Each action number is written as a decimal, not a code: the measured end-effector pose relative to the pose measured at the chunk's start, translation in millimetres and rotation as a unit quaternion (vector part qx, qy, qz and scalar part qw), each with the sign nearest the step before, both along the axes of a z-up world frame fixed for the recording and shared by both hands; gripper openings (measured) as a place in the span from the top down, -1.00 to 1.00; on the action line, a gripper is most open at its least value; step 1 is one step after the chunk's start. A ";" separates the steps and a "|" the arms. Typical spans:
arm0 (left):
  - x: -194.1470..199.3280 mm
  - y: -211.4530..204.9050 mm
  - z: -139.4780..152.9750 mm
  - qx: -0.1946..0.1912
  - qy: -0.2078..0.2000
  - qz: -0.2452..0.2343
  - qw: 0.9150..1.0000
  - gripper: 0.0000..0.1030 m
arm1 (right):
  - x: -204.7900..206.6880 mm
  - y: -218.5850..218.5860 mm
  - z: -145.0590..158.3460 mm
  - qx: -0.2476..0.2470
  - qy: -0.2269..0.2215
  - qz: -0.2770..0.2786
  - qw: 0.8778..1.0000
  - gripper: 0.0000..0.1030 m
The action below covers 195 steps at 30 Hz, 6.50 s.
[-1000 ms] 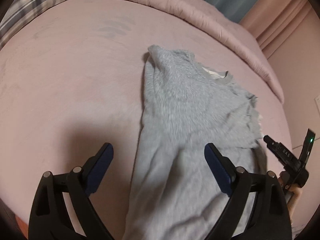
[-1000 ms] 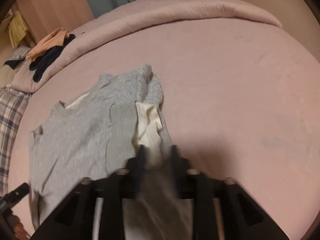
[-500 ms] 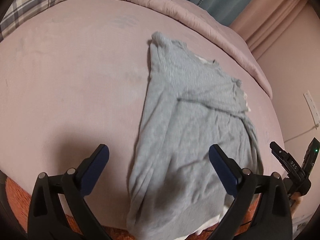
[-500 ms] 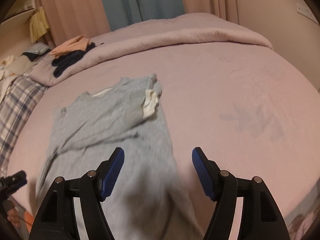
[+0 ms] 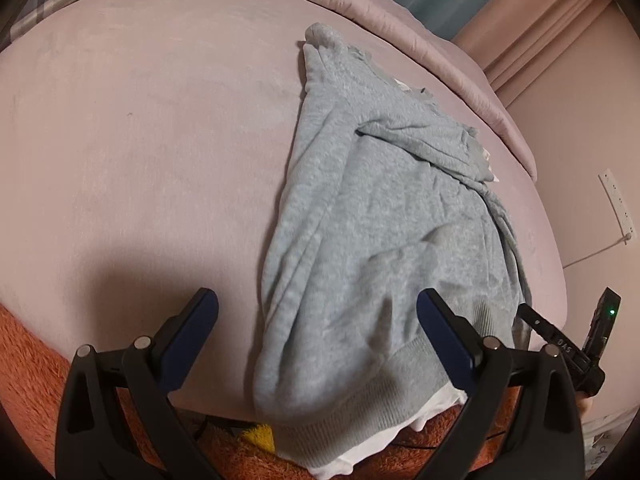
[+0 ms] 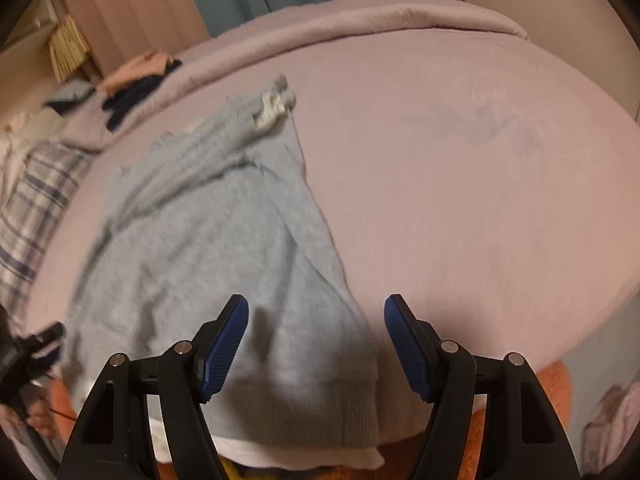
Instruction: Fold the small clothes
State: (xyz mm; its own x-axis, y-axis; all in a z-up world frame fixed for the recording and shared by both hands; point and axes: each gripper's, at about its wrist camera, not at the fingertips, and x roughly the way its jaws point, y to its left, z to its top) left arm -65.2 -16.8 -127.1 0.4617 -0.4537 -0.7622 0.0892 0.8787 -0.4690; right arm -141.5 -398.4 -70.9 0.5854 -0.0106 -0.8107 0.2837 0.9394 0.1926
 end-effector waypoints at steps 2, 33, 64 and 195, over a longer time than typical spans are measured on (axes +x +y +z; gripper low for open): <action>-5.0 -1.6 -0.8 -0.016 -0.002 -0.007 1.000 -0.93 | -0.9 8.0 -4.8 -0.023 0.009 0.010 1.000 -0.36; -3.3 -42.6 -8.7 0.003 -0.025 -0.025 0.999 0.16 | 18.2 51.6 -21.4 0.017 -0.027 0.067 0.997 -0.01; -50.9 -8.5 85.8 -0.032 -0.102 -0.028 0.994 0.80 | -48.5 50.6 58.0 0.078 -0.165 0.110 0.977 0.49; 88.1 -20.1 72.4 0.021 -0.069 0.002 0.997 0.58 | 81.7 35.8 46.3 0.057 -0.149 0.075 0.984 0.65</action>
